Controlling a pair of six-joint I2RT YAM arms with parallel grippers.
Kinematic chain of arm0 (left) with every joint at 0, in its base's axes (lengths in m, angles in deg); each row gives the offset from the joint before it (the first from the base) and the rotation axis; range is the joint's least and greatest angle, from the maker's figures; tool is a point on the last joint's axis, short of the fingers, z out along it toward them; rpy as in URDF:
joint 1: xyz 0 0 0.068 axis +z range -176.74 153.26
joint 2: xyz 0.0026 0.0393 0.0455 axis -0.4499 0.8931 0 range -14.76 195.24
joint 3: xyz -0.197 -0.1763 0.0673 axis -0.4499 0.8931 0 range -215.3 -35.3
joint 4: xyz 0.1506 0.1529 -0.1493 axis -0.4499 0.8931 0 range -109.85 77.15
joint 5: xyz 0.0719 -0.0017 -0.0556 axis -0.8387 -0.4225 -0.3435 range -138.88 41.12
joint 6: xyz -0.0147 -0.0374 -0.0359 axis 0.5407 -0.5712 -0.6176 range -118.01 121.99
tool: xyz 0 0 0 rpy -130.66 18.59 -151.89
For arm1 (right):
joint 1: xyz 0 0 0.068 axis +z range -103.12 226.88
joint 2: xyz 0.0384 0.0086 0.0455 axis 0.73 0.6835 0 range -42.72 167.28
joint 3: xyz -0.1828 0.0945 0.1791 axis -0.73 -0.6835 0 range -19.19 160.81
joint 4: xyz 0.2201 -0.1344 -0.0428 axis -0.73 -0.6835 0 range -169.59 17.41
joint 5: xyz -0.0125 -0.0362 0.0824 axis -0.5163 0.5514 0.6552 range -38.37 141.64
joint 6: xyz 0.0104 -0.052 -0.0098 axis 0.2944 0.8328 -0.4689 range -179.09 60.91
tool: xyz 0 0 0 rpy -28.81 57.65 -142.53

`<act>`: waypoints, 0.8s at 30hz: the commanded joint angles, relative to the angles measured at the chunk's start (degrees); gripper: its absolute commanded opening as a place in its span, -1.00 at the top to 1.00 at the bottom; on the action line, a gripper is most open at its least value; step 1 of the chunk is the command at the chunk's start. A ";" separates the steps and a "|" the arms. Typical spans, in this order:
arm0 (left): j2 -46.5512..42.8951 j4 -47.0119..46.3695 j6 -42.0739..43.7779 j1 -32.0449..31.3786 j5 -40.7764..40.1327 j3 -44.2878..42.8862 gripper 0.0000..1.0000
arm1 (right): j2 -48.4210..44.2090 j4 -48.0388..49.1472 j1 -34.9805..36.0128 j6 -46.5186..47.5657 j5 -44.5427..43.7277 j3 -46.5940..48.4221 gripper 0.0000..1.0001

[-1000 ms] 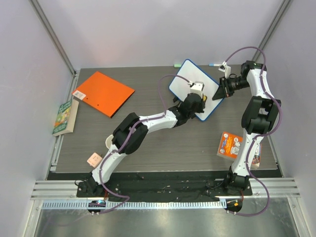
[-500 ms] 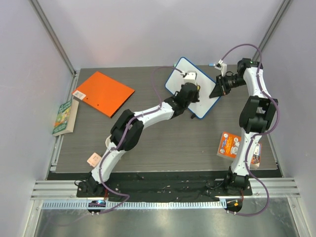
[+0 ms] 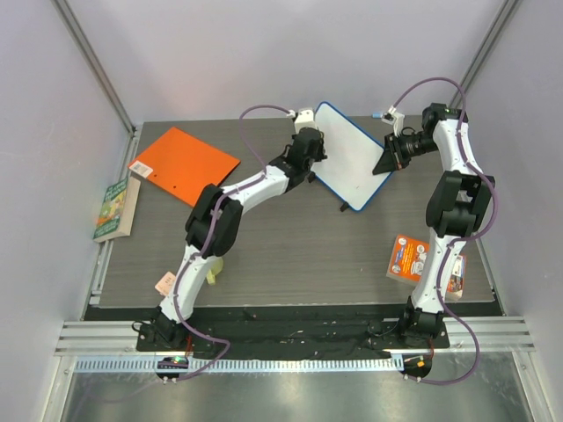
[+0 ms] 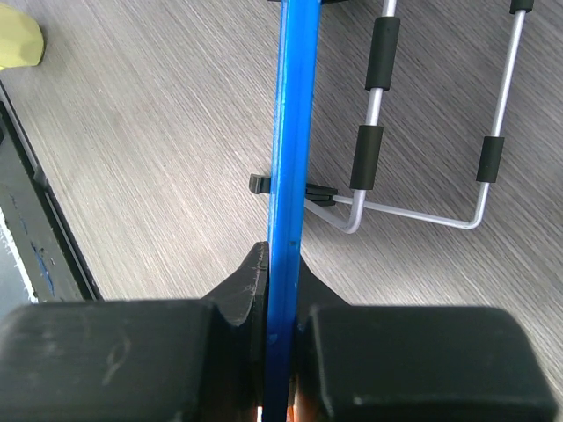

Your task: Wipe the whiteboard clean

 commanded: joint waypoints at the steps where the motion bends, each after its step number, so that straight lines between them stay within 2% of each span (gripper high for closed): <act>1: 1.10 -0.70 -1.73 2.45 0.71 -0.07 1.00 | 1.89 -10.12 2.54 6.83 -4.02 0.35 0.97; 7: 2.86 0.00 -3.93 1.93 8.96 -0.86 1.00 | 2.15 -10.30 2.62 7.01 -4.11 0.53 0.97; 9: 1.38 -1.04 -5.42 1.40 12.65 2.19 1.00 | 2.15 -10.30 2.62 7.18 -4.11 0.53 0.97; 11: -0.12 -3.68 -5.78 -0.79 11.88 6.75 1.00 | 2.24 -10.30 2.71 7.01 -4.20 0.70 0.97; 16: -1.19 -3.78 -4.72 -6.58 9.68 10.29 1.00 | 2.15 -10.39 2.71 7.01 -4.11 0.88 0.97; 20: -1.28 -6.76 -4.46 -8.97 8.62 14.42 1.00 | 1.98 -10.39 2.71 7.10 -4.11 0.53 0.97; 24: -1.10 -6.59 -3.59 -9.06 6.61 13.64 1.00 | 1.98 -10.30 2.71 7.19 -4.19 0.53 0.97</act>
